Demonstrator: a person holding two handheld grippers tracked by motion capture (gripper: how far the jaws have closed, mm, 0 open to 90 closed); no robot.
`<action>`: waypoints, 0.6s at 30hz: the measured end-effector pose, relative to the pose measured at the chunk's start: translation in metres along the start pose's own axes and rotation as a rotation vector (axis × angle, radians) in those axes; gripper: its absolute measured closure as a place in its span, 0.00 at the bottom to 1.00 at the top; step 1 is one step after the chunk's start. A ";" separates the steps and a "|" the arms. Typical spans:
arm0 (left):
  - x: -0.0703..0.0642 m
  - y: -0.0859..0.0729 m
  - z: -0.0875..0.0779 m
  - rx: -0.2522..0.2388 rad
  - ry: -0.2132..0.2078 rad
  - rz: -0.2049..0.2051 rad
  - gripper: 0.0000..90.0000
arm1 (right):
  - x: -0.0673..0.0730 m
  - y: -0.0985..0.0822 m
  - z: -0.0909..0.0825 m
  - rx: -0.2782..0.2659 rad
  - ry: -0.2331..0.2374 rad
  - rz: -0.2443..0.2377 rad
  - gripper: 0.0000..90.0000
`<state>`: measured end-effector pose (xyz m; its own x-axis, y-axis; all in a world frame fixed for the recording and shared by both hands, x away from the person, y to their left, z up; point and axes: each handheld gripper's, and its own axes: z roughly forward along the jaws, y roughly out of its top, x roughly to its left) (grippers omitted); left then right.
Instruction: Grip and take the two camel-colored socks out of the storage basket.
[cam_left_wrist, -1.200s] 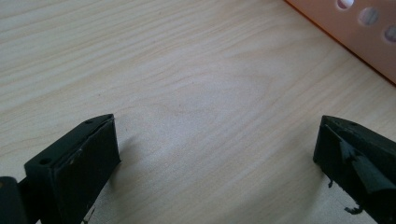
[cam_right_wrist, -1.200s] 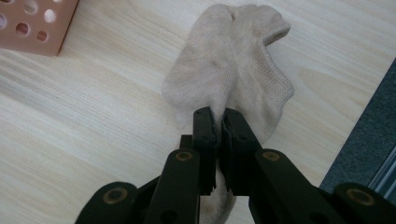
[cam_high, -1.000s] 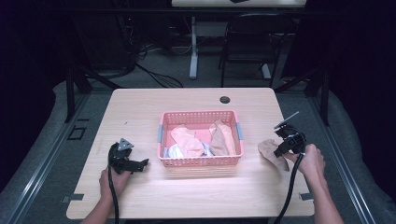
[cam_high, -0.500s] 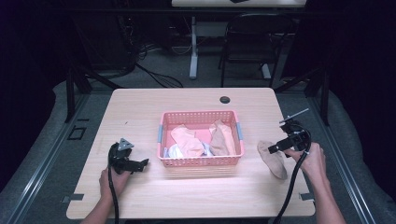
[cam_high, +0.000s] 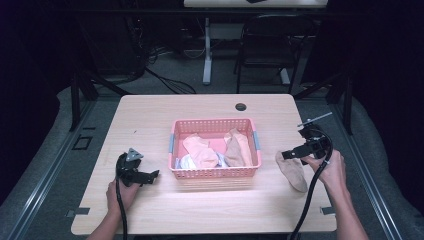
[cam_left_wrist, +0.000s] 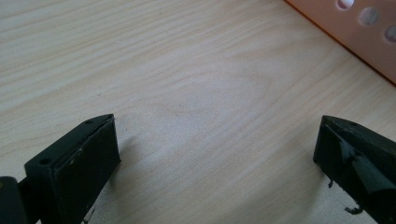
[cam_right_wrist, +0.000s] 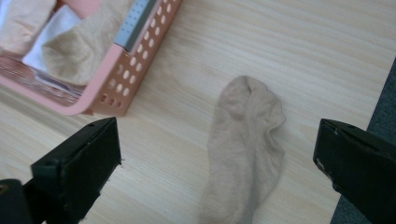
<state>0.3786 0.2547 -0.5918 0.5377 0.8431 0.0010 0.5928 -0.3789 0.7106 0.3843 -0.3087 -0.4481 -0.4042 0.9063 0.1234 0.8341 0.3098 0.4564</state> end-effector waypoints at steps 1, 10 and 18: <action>0.000 0.000 0.000 0.000 0.000 0.002 0.00 | 0.002 0.001 -0.002 0.000 -0.015 -0.012 0.00; 0.000 0.000 0.000 -0.002 0.003 0.000 0.00 | 0.020 0.012 -0.018 -0.079 -0.011 -0.059 0.00; 0.000 0.000 0.000 -0.002 0.001 0.002 0.00 | 0.041 0.029 -0.022 -0.101 0.002 -0.111 0.00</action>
<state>0.3787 0.2547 -0.5920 0.5380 0.8429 0.0035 0.5906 -0.3799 0.7119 0.3835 -0.2693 -0.4109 -0.4922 0.8678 0.0688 0.7422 0.3771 0.5540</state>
